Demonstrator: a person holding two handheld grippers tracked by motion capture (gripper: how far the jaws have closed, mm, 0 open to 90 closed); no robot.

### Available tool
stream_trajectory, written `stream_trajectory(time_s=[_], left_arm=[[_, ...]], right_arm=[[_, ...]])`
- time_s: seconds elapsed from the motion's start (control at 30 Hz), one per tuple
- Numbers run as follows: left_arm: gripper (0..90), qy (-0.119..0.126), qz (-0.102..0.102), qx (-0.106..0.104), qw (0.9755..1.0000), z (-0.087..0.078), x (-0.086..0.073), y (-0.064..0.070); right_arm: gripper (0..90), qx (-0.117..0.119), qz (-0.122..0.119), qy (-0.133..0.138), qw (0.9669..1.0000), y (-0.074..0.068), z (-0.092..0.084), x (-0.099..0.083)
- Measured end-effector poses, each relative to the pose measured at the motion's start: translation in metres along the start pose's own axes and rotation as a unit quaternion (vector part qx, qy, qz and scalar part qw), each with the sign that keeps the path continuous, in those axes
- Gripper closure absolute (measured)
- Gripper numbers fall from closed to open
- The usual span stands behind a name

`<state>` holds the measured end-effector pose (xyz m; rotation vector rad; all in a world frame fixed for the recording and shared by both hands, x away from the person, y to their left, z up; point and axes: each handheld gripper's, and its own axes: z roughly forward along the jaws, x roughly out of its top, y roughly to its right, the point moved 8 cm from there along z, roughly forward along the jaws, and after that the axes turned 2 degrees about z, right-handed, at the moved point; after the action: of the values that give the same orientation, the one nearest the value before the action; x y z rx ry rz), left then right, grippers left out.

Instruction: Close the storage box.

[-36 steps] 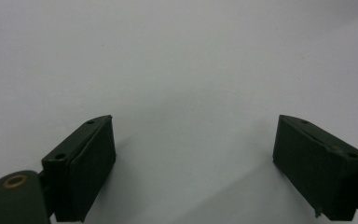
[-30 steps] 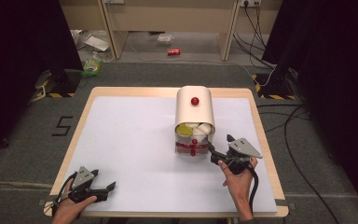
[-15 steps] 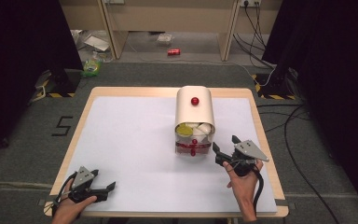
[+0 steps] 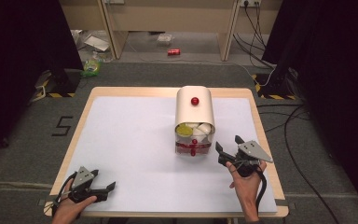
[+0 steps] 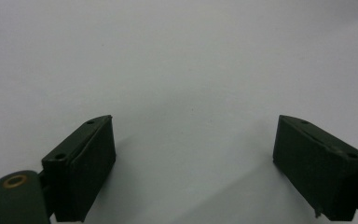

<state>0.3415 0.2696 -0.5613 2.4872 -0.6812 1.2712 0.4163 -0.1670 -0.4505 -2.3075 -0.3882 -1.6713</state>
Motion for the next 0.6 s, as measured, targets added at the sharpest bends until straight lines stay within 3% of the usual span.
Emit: stream_trajectory(time_s=[0.6], left_arm=[[12.5, 0.0, 0.0, 0.0, 1.0, 0.0, 0.0, 0.0]], right_arm=[[21.6, -0.005, 0.009, 0.003, 0.9999, 0.013, -0.02, 0.0]])
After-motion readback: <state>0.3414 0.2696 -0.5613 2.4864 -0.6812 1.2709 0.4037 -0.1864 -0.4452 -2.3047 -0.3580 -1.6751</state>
